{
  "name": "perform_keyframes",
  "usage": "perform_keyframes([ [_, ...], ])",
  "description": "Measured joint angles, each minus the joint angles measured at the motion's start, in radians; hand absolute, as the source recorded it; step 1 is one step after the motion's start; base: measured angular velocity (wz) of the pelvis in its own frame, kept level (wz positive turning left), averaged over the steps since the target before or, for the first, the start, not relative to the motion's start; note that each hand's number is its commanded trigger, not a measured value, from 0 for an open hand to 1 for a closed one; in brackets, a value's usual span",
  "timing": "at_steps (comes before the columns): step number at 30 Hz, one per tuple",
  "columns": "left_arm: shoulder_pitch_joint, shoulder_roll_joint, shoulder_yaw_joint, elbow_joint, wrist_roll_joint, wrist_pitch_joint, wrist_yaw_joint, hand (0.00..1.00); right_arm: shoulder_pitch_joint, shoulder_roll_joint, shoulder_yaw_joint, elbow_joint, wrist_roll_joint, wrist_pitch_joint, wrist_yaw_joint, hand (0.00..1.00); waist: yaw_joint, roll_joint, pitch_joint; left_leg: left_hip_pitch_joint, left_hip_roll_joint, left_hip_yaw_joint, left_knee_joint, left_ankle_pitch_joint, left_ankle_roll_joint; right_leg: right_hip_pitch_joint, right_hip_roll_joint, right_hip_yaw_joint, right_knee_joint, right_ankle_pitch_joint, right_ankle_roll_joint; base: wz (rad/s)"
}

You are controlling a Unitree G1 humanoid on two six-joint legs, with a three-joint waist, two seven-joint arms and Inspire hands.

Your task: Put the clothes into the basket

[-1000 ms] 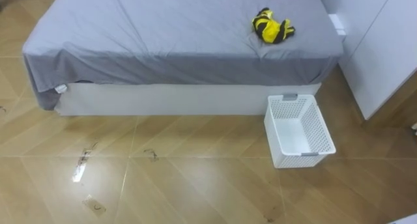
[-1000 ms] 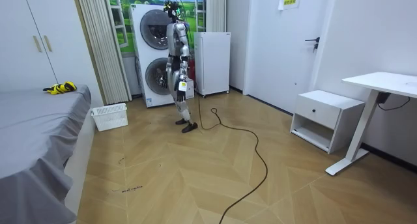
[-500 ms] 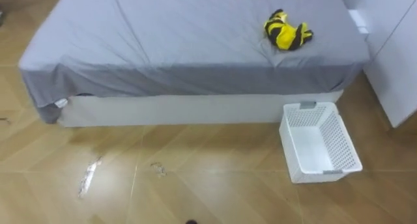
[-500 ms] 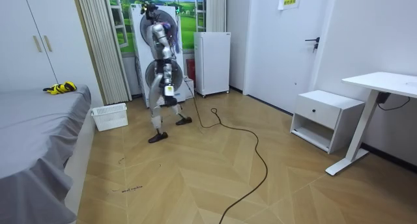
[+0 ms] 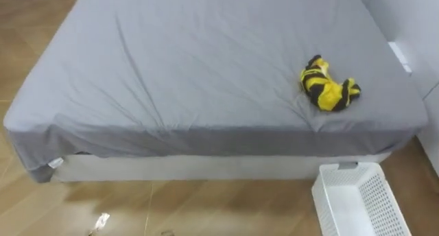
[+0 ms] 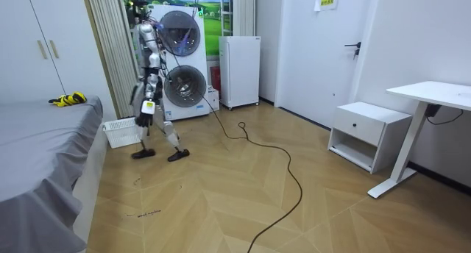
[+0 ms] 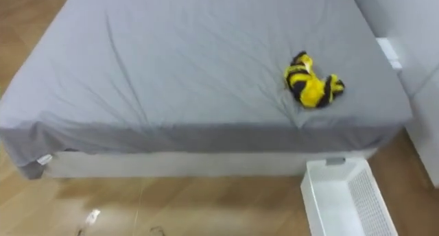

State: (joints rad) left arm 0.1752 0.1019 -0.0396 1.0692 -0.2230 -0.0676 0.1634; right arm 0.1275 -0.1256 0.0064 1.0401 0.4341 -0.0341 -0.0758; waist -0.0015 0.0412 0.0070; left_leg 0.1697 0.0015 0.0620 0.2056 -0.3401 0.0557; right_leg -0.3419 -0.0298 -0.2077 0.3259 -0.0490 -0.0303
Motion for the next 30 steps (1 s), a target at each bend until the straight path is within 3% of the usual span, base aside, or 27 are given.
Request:
perform_keyframes([
  [1, 0.010, 0.000, -0.003, -0.002, 0.000, 0.003, 0.000, 0.00, -0.010, -0.001, -0.011, -0.008, -0.001, -0.010, -0.019, 0.00, 0.010, 0.000, -0.0065, 0.019, 0.020, -0.007, -0.001, -0.021, -0.022, 0.004, 0.015, -0.013, -0.008, 0.054, -0.040, 0.19],
  [2, 0.013, -0.001, -0.005, -0.001, 0.000, 0.004, 0.000, 0.00, -0.015, -0.001, -0.020, -0.021, -0.001, -0.015, -0.030, 0.00, 0.014, 0.005, -0.0107, 0.021, 0.027, -0.007, 0.004, -0.029, -0.035, 0.009, 0.028, -0.018, 0.004, 0.040, -0.046, 0.00],
  [3, 0.025, 0.000, -0.005, 0.005, -0.003, 0.003, 0.000, 0.00, -0.031, 0.001, -0.034, -0.049, -0.001, -0.031, -0.053, 0.00, 0.033, 0.016, -0.0071, 0.029, 0.046, -0.007, 0.002, -0.021, -0.056, 0.011, 0.041, -0.038, 0.040, 0.030, -0.072, -0.17],
  [4, 0.032, -0.002, -0.005, 0.008, -0.003, 0.003, -0.001, 0.00, -0.052, -0.003, -0.051, -0.075, -0.002, -0.046, -0.065, 0.00, 0.038, 0.031, 0.0068, 0.055, 0.059, -0.013, -0.011, -0.003, -0.086, 0.001, 0.043, -0.055, 0.111, 0.001, -0.086, -0.16],
  [5, 0.036, -0.003, -0.003, 0.001, 0.000, 0.002, -0.004, 0.00, -0.077, -0.007, -0.067, -0.088, -0.007, -0.062, -0.072, 0.00, 0.027, 0.029, 0.0264, 0.101, 0.072, -0.037, -0.022, 0.015, -0.092, -0.080, 0.021, -0.099, 0.282, -0.060, -0.095, -0.11],
  [6, 0.053, 0.004, -0.001, -0.005, 0.000, -0.002, -0.006, 0.00, -0.088, -0.004, -0.071, -0.104, -0.008, -0.061, -0.081, 0.00, 0.028, 0.038, 0.0167, 0.108, 0.074, -0.050, -0.016, 0.011, -0.091, -0.112, 0.025, -0.103, 0.281, -0.073, -0.084, -0.24],
  [7, 0.078, 0.032, 0.011, -0.011, 0.000, -0.005, -0.006, 0.00, -0.085, 0.013, -0.065, -0.156, -0.010, -0.062, -0.094, 0.00, 0.036, 0.017, -0.0083, 0.103, 0.060, -0.035, 0.048, -0.019, -0.109, -0.127, 0.018, -0.093, 0.192, -0.014, -0.072, -0.31],
  [8, 0.090, 0.040, 0.023, 0.002, 0.003, 0.002, 0.001, 0.00, -0.081, 0.004, -0.061, -0.170, -0.015, -0.062, -0.095, 0.00, 0.034, 0.031, -0.0056, 0.104, 0.074, -0.013, 0.148, -0.048, -0.124, -0.118, 0.028, -0.112, 0.245, -0.048, -0.134, -0.30],
  [9, 0.099, 0.042, 0.038, -0.004, 0.004, 0.003, 0.001, 0.00, -0.081, 0.004, -0.060, -0.171, -0.015, -0.061, -0.096, 0.00, 0.032, 0.027, -0.0026, 0.094, 0.083, -0.007, 0.206, -0.038, -0.127, -0.094, 0.039, -0.115, 0.250, -0.084, -0.140, -0.16],
  [10, 0.112, 0.046, 0.061, -0.022, 0.000, 0.001, 0.008, 0.00, -0.075, 0.006, -0.057, -0.171, -0.015, -0.054, -0.098, 0.00, 0.029, 0.034, -0.0024, 0.061, 0.104, -0.001, 0.346, 0.026, -0.143, -0.041, 0.058, -0.120, 0.237, -0.117, -0.144, -0.06],
  [11, 0.114, 0.047, 0.064, -0.028, -0.003, 0.001, 0.011, 0.00, -0.063, 0.007, -0.050, -0.171, -0.015, -0.044, -0.103, 0.00, 0.026, 0.031, -0.0014, 0.040, 0.112, -0.002, 0.411, 0.074, -0.149, -0.014, 0.067, -0.116, 0.222, -0.126, -0.144, -0.05],
  [12, 0.121, 0.043, 0.064, -0.048, -0.009, 0.001, 0.019, 0.00, -0.035, 0.008, -0.039, -0.171, -0.017, -0.038, -0.125, 0.00, 0.013, 0.019, 0.0022, -0.010, 0.111, -0.010, 0.514, 0.148, -0.151, 0.032, 0.072, -0.108, 0.193, -0.143, -0.147, 0.00],
  [13, 0.122, 0.037, 0.058, -0.064, -0.013, 0.001, 0.023, 0.00, -0.025, 0.005, -0.039, -0.172, -0.020, -0.031, -0.139, 0.00, 0.001, 0.011, 0.0067, -0.071, 0.109, -0.006, 0.590, 0.140, -0.151, 0.060, 0.072, -0.101, 0.171, -0.153, -0.146, -0.21],
  [14, 0.116, 0.031, 0.048, -0.071, -0.013, -0.001, 0.022, 0.00, -0.028, 0.000, -0.041, -0.173, -0.016, -0.029, -0.157, 0.00, -0.002, 0.002, 0.0118, -0.132, 0.106, 0.031, 0.613, 0.113, -0.129, 0.083, 0.074, -0.082, 0.150, -0.156, -0.150, -0.28],
  [17, 0.097, 0.026, 0.034, -0.077, -0.020, -0.003, 0.022, 0.00, -0.031, -0.002, -0.040, -0.210, -0.022, -0.022, -0.195, 0.00, -0.001, -0.017, 0.0105, -0.237, 0.105, 0.073, 0.576, 0.039, -0.115, 0.125, 0.077, -0.043, 0.104, -0.157, -0.147, -0.36],
  [18, 0.098, 0.026, 0.034, -0.093, -0.021, -0.006, 0.023, 0.00, -0.030, -0.002, -0.030, -0.227, -0.030, 0.005, -0.216, 0.00, 0.005, -0.021, 0.0112, -0.276, 0.097, 0.074, 0.516, 0.015, -0.112, 0.149, 0.077, -0.024, 0.081, -0.156, -0.145, -0.41],
  [20, 0.105, 0.023, 0.034, -0.104, -0.022, -0.007, 0.023, 0.00, -0.029, -0.002, -0.026, -0.234, -0.038, 0.026, -0.245, 0.00, 0.014, -0.026, 0.0138, -0.315, 0.084, 0.074, 0.395, 0.012, -0.110, 0.170, 0.077, 0.013, 0.058, -0.156, -0.138, -0.54],
  [21, 0.116, 0.022, 0.035, -0.102, -0.022, -0.007, 0.023, 0.00, -0.028, -0.002, -0.026, -0.244, -0.042, 0.036, -0.269, 0.00, 0.024, -0.025, 0.0116, -0.331, 0.067, 0.075, 0.297, 0.018, -0.107, 0.179, 0.076, 0.045, 0.052, -0.156, -0.133, -0.71],
  [22, 0.125, 0.023, 0.038, -0.102, -0.021, -0.007, 0.024, 0.00, -0.027, -0.003, -0.026, -0.264, -0.047, 0.045, -0.298, 0.00, 0.032, -0.020, 0.0083, -0.345, 0.054, 0.071, 0.207, 0.049, -0.102, 0.176, 0.076, 0.072, 0.052, -0.158, -0.127, -0.86],
  [23, 0.136, 0.023, 0.038, -0.102, -0.023, -0.008, 0.033, 0.00, -0.028, -0.003, -0.018, -0.272, -0.051, 0.050, -0.324, 0.00, 0.034, -0.015, 0.0048, -0.356, 0.051, 0.069, 0.165, 0.128, -0.089, 0.178, 0.074, 0.077, 0.048, -0.162, -0.119, -0.70],
  [24, 0.143, 0.024, 0.038, -0.101, -0.024, -0.009, 0.039, 0.00, -0.028, -0.003, -0.014, -0.273, -0.052, 0.050, -0.333, 0.00, 0.035, -0.012, 0.0034, -0.354, 0.049, 0.069, 0.156, 0.157, -0.073, 0.180, 0.075, 0.078, 0.044, -0.164, -0.115, -0.53],
  [25, 0.151, 0.024, 0.037, -0.092, -0.024, -0.009, 0.051, 0.00, -0.027, -0.003, -0.002, -0.281, -0.052, 0.052, -0.348, 0.00, 0.030, -0.007, -0.0026, -0.332, 0.037, 0.067, 0.134, 0.163, -0.071, 0.189, 0.071, 0.085, 0.030, -0.164, -0.108, -0.29],
  [30, 0.150, 0.024, 0.037, -0.080, -0.022, -0.009, 0.049, 0.00, -0.020, -0.004, -0.003, -0.318, -0.089, 0.060, -0.410, 0.00, -0.003, -0.018, 0.0042, -0.283, 0.003, 0.070, 0.029, 0.191, -0.054, 0.205, 0.048, 0.096, -0.001, -0.170, -0.085, -0.03],
])
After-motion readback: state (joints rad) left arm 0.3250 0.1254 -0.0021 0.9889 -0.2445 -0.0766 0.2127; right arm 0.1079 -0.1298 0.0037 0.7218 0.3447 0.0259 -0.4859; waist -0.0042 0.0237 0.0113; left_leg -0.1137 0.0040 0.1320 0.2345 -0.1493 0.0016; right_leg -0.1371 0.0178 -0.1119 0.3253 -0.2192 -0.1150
